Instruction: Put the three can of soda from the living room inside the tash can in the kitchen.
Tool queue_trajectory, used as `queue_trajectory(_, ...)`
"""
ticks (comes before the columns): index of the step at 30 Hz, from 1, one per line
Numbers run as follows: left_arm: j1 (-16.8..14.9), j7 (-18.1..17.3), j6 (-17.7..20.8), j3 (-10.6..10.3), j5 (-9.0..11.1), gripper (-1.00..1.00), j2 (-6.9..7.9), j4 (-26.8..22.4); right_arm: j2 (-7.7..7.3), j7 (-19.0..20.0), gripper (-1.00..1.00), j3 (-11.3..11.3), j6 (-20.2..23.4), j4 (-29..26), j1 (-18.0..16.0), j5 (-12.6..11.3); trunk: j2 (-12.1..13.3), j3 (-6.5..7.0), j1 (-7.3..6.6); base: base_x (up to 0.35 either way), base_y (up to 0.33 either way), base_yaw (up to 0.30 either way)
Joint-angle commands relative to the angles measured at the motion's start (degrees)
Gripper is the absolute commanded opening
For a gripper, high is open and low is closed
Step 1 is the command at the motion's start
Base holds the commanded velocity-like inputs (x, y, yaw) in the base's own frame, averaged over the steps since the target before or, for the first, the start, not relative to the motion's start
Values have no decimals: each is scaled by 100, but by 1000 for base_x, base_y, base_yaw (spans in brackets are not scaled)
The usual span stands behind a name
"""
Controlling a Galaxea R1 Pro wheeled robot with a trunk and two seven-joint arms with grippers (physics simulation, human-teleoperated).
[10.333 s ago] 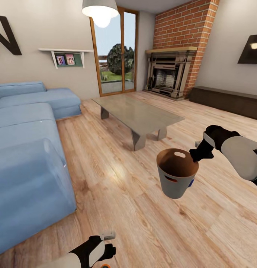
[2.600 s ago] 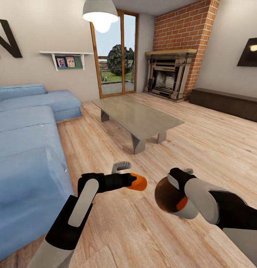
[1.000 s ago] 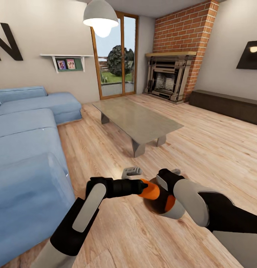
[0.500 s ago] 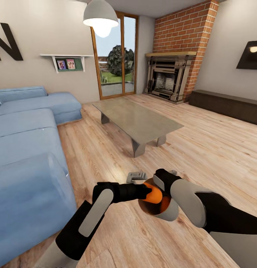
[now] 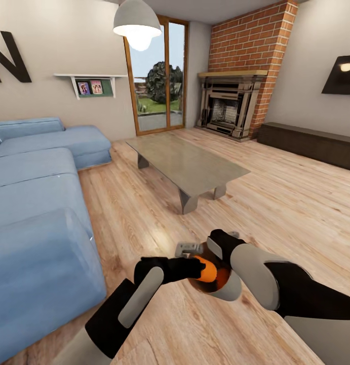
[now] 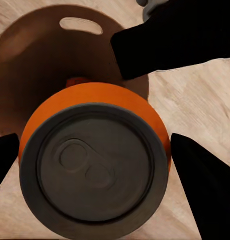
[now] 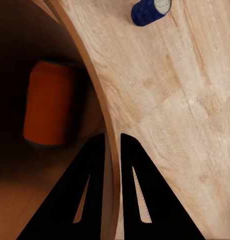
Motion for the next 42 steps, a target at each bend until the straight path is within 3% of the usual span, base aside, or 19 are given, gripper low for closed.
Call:
queue_trajectory(1,-1,-12,-60,-10,-53,-100,-3,80,9,21,-100,62,53,-8,-2,27,0,1,0,0,0,0)
queue_trajectory(16,-7,-70,-897,-116,-188,-100,-29,893,69,42,-100,60,160,-16,-2,21,0,1,0,0,0,0)
queue_trajectory(32,-12,-92,-1290,-211,-179,-100,-77,1386,69,311,-100,54,171,-16,-5,-57,0,1,0,0,0,0)
queue_trajectory(42,-16,-349,-1452,-220,-188,-100,-143,1739,69,320,-100,55,242,-16,-7,-92,0,1,0,0,0,0)
